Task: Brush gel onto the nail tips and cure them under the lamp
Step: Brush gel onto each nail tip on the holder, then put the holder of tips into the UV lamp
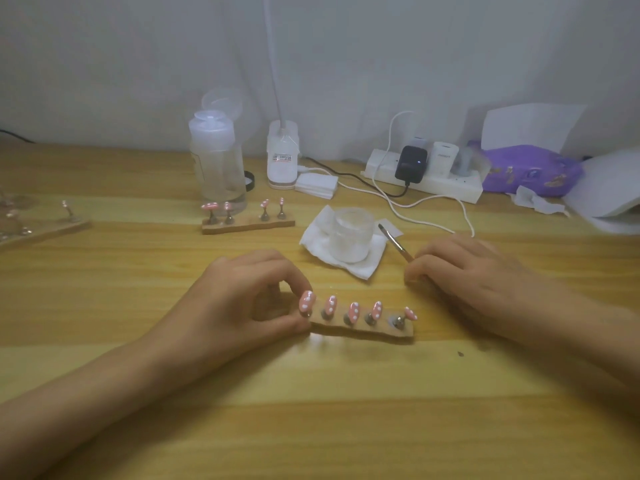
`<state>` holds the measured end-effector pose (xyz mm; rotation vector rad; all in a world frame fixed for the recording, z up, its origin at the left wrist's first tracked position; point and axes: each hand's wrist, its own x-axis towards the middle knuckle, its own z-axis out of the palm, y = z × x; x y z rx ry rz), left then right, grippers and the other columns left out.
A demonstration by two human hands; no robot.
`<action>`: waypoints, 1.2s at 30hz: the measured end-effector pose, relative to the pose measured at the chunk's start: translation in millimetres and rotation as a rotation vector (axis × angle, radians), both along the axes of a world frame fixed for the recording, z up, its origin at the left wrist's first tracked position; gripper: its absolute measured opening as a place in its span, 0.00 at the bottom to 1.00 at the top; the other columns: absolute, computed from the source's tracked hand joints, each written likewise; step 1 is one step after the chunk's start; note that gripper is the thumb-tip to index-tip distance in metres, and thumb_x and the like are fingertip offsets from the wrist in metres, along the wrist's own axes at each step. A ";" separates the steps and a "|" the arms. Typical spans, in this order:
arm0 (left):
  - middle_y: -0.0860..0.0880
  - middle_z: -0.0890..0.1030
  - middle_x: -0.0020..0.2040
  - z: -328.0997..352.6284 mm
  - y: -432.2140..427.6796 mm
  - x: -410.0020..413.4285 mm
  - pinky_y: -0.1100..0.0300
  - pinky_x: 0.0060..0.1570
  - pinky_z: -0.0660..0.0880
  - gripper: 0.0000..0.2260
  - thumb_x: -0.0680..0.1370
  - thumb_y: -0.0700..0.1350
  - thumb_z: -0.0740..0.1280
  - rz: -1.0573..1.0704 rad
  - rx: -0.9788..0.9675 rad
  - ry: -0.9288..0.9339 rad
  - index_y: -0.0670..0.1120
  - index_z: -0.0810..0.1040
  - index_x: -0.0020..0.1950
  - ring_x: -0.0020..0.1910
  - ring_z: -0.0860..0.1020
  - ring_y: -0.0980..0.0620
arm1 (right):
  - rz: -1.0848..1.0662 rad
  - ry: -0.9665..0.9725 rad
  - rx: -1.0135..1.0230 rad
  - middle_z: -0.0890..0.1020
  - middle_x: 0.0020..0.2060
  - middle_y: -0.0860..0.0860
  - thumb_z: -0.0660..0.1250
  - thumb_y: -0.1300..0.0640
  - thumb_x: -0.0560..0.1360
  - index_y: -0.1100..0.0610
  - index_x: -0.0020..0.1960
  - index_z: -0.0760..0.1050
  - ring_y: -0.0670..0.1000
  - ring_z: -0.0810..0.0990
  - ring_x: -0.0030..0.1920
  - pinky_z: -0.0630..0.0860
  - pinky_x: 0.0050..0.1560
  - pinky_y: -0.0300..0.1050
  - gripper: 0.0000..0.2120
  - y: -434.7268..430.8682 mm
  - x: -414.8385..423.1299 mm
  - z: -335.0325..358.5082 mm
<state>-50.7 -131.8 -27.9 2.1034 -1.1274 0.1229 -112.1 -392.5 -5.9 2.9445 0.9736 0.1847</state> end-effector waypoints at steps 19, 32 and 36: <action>0.63 0.80 0.42 21.5 -20.9 -9.7 0.59 0.47 0.71 0.12 0.69 0.62 0.72 0.094 -0.012 -0.203 0.58 0.80 0.47 0.43 0.75 0.61 | -0.235 0.045 0.719 0.80 0.41 0.41 0.78 0.51 0.67 0.47 0.46 0.83 0.47 0.75 0.46 0.70 0.43 0.37 0.09 -34.2 -30.7 0.0; 0.57 0.58 0.76 23.3 -218.2 -26.6 0.52 0.68 0.58 0.32 0.80 0.62 0.57 -0.224 0.435 -0.336 0.60 0.44 0.78 0.74 0.58 0.52 | -0.937 -0.219 0.691 0.81 0.40 0.44 0.80 0.58 0.67 0.44 0.39 0.78 0.46 0.76 0.42 0.68 0.42 0.28 0.13 -236.9 -91.5 -7.8; 0.50 0.57 0.79 15.3 -274.3 -20.2 0.48 0.72 0.56 0.33 0.81 0.65 0.53 -0.193 0.623 -0.379 0.52 0.47 0.81 0.76 0.57 0.48 | -1.015 -0.207 0.712 0.80 0.41 0.44 0.79 0.54 0.68 0.41 0.42 0.77 0.45 0.74 0.45 0.66 0.42 0.31 0.13 -277.3 -74.2 -15.0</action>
